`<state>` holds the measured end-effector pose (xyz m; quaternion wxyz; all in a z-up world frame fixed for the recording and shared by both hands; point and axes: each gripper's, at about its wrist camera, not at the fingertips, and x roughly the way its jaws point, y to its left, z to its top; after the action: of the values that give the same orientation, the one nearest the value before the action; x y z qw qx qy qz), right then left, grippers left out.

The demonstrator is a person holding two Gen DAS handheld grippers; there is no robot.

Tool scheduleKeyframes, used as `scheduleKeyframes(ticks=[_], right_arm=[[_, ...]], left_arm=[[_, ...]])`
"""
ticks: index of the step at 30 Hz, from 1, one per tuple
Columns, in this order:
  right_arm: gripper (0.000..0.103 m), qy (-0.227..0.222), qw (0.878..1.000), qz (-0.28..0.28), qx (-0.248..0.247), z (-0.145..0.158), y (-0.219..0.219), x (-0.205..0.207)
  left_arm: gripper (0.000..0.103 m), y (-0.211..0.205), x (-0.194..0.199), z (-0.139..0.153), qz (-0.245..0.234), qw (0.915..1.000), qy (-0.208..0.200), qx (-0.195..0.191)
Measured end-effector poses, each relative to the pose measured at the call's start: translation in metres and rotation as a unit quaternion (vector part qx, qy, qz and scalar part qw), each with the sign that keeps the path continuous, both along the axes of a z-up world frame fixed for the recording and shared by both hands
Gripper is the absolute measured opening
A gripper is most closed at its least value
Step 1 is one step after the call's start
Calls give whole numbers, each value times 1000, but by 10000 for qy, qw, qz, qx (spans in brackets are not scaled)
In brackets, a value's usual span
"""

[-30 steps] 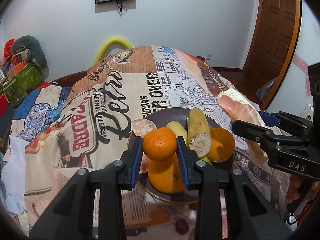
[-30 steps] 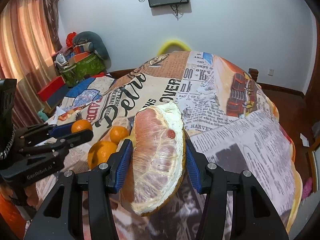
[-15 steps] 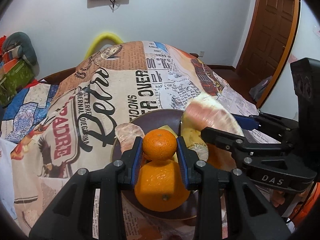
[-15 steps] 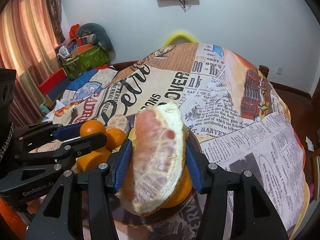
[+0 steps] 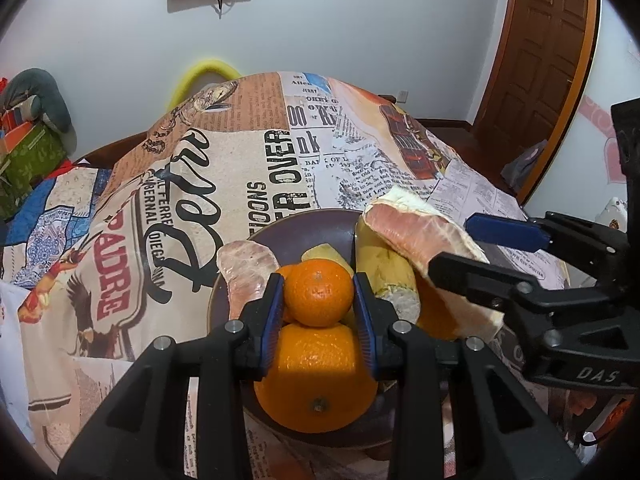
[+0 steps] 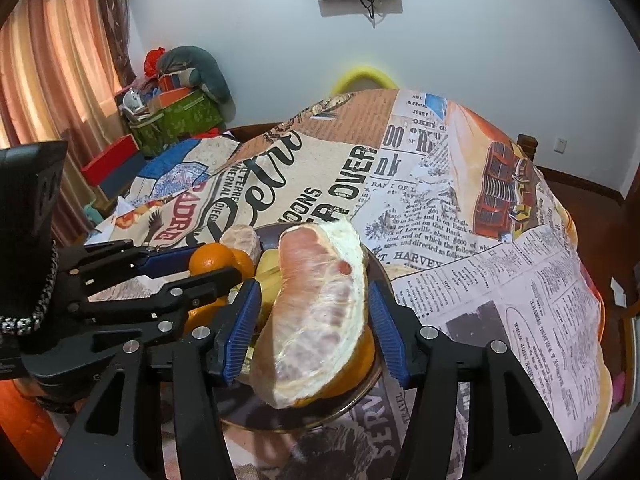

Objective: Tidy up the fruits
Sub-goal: 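Carry the pomelo wedge over the plate while the left gripper sets its mandarin there, then lower the pomelo wedge onto the fruit pile with the right gripper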

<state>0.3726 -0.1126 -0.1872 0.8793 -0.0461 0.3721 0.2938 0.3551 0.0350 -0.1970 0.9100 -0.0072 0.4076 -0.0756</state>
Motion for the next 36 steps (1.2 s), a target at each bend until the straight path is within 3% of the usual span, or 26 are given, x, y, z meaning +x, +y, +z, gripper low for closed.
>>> scheduleKeyframes(ticks=[6, 13, 20, 27, 32, 36], right_arm=[[56, -63, 10000, -13, 69, 4, -2, -3], [56, -66, 10000, -43, -6, 3, -6, -10], [56, -134, 9998, -109, -35, 11, -17, -24], [65, -238, 9985, -426, -263, 8, -42, -28], [65, -42, 9968, -695, -398, -1, -60, -9], [65, 117, 9976, -588, -342, -9, -55, -1]], left_arm=[[35, 1, -4, 3, 36, 10000, 48, -32], [47, -2, -18, 14, -10, 10000, -86, 19], [48, -6, -36, 30, -9, 9998, -206, 73], [58, 2, -58, 40, 115, 9991, -383, 130], [61, 16, -61, 37, 306, 9987, -365, 163], [61, 27, -60, 27, 404, 9987, -276, 138]])
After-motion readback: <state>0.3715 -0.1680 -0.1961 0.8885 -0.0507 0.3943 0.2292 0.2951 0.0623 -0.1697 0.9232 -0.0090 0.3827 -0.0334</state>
